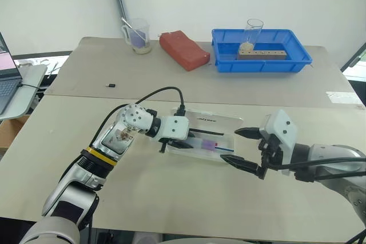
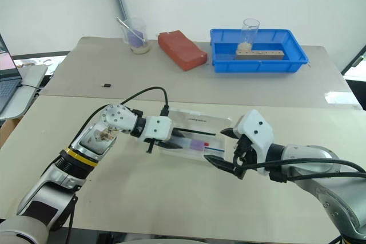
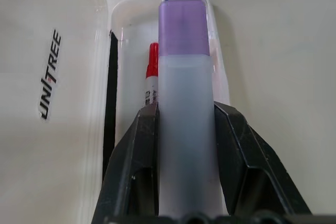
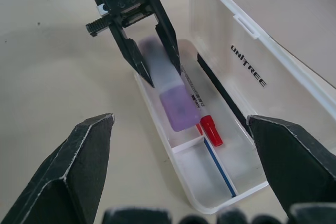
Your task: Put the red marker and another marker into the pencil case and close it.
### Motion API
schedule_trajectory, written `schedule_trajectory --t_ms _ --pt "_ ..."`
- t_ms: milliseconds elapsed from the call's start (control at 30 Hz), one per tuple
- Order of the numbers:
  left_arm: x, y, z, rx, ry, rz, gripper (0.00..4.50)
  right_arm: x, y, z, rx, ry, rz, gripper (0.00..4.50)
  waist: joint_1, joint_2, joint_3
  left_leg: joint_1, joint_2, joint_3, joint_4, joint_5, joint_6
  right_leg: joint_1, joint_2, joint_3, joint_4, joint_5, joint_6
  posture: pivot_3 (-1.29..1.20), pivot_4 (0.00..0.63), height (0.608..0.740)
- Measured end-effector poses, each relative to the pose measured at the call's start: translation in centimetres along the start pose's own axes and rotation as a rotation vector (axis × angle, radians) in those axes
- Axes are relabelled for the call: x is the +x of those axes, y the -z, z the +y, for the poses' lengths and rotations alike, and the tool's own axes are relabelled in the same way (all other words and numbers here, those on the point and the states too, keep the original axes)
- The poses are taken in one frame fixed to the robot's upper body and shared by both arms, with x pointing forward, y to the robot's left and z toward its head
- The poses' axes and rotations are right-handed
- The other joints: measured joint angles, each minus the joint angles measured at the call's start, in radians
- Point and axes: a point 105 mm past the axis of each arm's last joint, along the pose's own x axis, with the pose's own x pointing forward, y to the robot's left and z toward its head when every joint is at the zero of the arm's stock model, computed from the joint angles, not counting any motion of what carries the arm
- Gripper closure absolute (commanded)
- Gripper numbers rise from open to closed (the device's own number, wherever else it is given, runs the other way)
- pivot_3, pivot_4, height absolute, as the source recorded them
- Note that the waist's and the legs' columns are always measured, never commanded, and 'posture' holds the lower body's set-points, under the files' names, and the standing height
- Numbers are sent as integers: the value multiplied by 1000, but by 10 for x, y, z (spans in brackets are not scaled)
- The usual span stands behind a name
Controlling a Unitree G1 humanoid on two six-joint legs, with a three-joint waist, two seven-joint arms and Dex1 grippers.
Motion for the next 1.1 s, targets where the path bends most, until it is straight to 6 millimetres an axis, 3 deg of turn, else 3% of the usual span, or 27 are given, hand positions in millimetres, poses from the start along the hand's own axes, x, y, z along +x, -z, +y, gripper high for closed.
schedule_trajectory --t_ms 633,867,900,1100 --pt "5 14 -9 -36 22 38 3566 -3 2 -1 10 22 8 0 1 0 0 0 -1 -1 0 0 0 2 0 0 0 0 0 0 150 740" --pt "6 12 -9 -39 24 27 276 -2 -2 -2 -3 24 -2 0 1 0 0 1 -1 -2 0 0 0 2 0 0 -1 0 0 0 150 740" --pt "6 12 -9 -39 25 27 45 -2 -2 -2 -3 23 -1 0 1 0 0 1 -1 -2 0 0 0 2 0 0 -1 0 0 0 150 740" --pt "3 6 -10 -31 40 7 45 -3 2 -3 10 24 11 0 2 0 0 1 -1 -2 0 0 0 3 0 -1 -1 0 0 0 150 740"
